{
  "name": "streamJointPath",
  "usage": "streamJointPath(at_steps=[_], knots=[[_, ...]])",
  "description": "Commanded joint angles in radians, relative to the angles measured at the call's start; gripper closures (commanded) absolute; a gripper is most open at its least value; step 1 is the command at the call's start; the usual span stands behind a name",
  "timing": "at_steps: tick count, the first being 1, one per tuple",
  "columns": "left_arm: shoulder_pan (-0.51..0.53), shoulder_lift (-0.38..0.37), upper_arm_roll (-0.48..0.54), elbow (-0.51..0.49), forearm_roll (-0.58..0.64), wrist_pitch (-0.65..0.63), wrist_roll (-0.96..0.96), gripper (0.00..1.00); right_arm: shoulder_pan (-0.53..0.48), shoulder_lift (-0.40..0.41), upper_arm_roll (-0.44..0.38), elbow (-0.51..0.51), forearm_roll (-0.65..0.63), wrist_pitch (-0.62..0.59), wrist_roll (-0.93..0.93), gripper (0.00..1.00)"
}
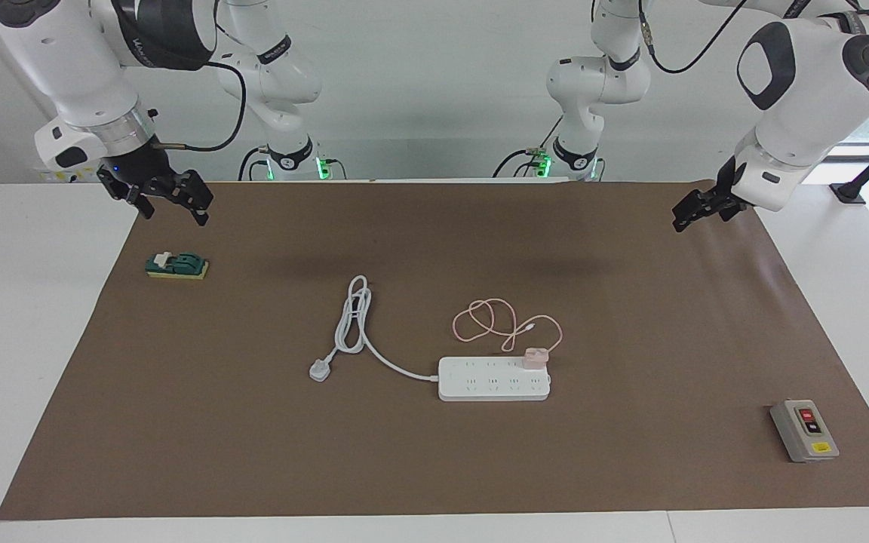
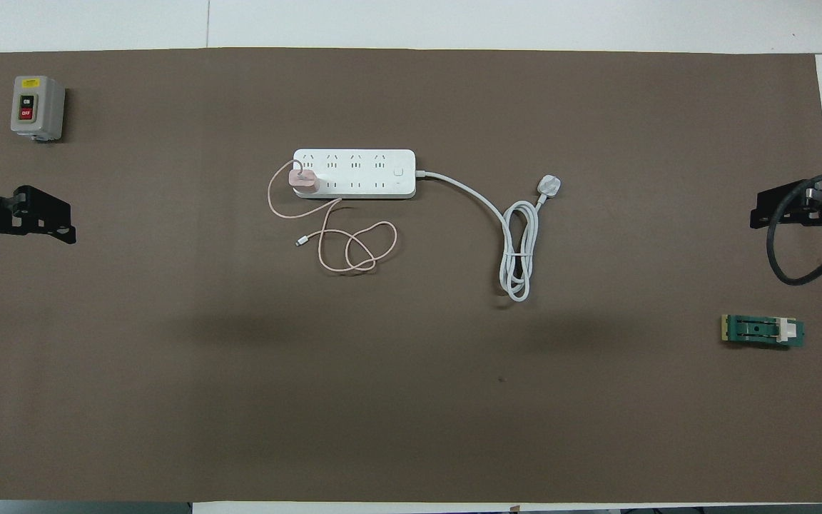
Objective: Plug charger into power strip
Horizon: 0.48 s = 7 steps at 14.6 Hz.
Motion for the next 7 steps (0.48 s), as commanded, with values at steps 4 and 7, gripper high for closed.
streamJointPath(at_steps=[4,7], knots=[[0.048,-0.004,-0.043,-0.032,0.003,0.037,0.065,0.00,-0.009,-0.007,0.007,0.002,-0.017,-0.018,-0.013,0.00],[0.054,-0.006,-0.049,-0.034,0.006,0.041,0.073,0.00,-0.009,-0.007,0.007,0.002,-0.017,-0.018,-0.013,0.00]])
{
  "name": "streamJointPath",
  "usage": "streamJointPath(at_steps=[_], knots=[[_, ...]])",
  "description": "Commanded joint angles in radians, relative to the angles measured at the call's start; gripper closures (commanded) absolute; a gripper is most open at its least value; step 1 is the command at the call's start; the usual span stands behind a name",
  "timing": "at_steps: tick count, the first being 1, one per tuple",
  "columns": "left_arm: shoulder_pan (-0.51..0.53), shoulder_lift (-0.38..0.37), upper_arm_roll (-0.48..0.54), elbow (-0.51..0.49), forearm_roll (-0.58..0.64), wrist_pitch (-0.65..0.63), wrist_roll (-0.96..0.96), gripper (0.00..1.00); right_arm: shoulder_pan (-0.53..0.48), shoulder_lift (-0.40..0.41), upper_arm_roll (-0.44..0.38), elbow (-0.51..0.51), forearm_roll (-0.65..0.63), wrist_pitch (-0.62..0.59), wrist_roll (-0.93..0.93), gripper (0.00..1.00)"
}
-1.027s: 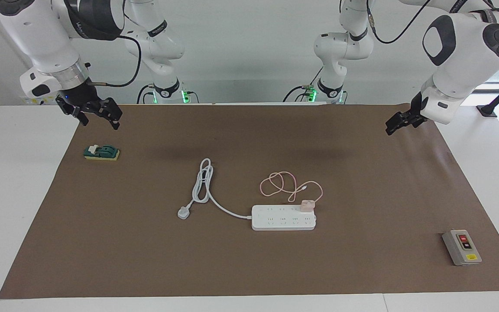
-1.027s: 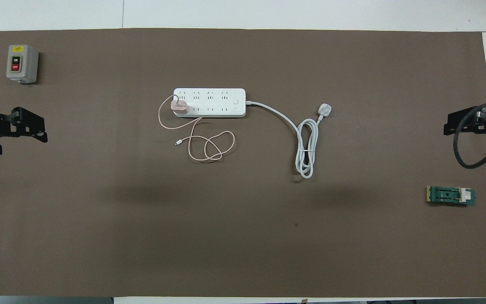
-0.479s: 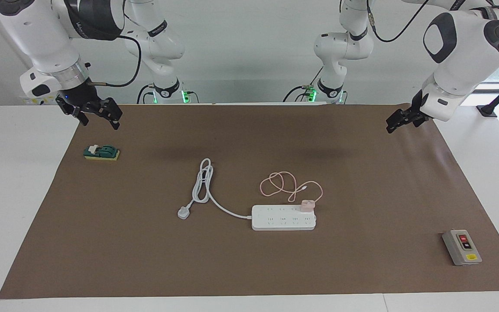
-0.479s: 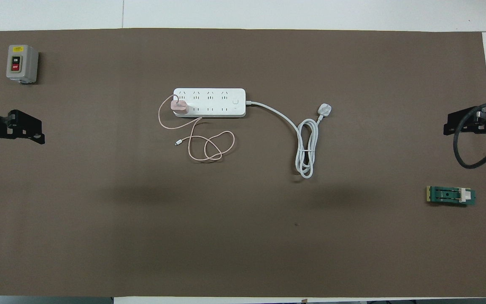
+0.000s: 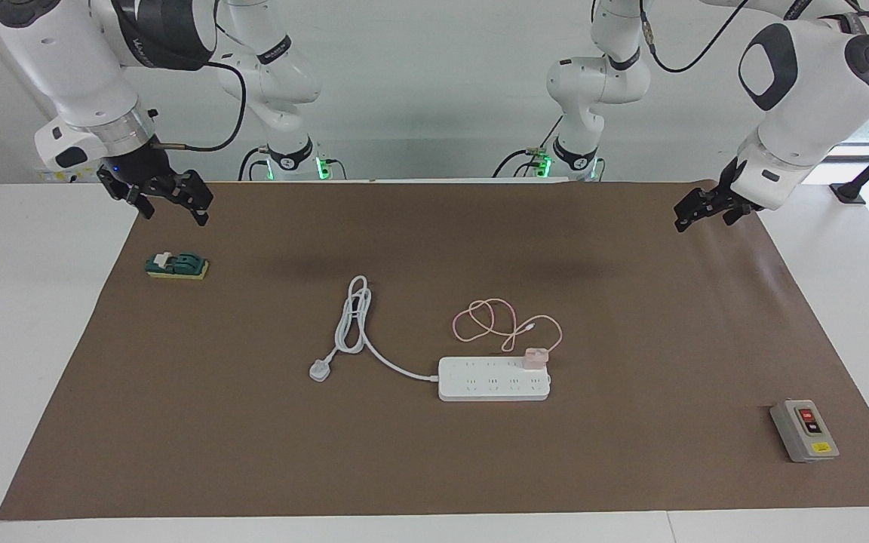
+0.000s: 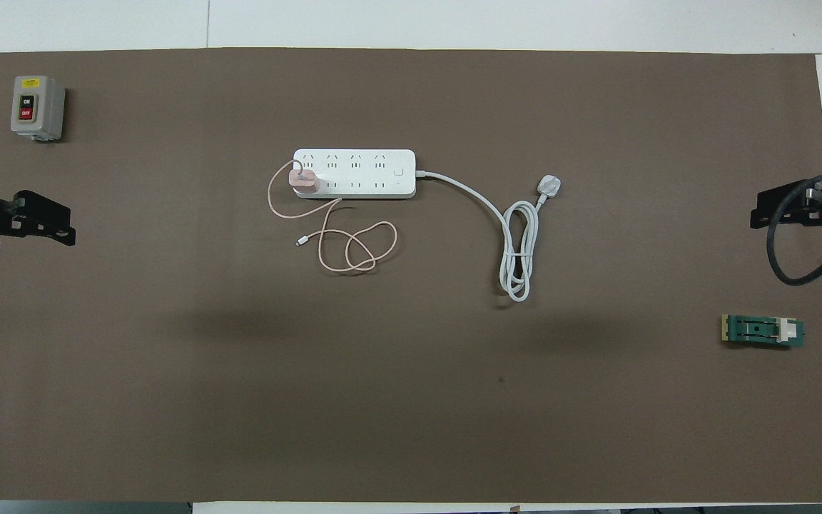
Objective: Plug charger into power strip
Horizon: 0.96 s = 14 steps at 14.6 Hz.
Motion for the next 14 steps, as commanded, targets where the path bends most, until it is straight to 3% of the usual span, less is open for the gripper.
streamJointPath(at_steps=[1,14], knots=[[0.023,-0.006,-0.019,-0.012,0.005,0.026,0.021,0.00,-0.009,-0.007,0.007,0.002,-0.017,-0.018,-0.013,0.00],[0.015,-0.007,-0.020,-0.015,0.002,0.053,0.021,0.00,-0.009,-0.007,0.007,0.002,-0.017,-0.018,-0.013,0.00]])
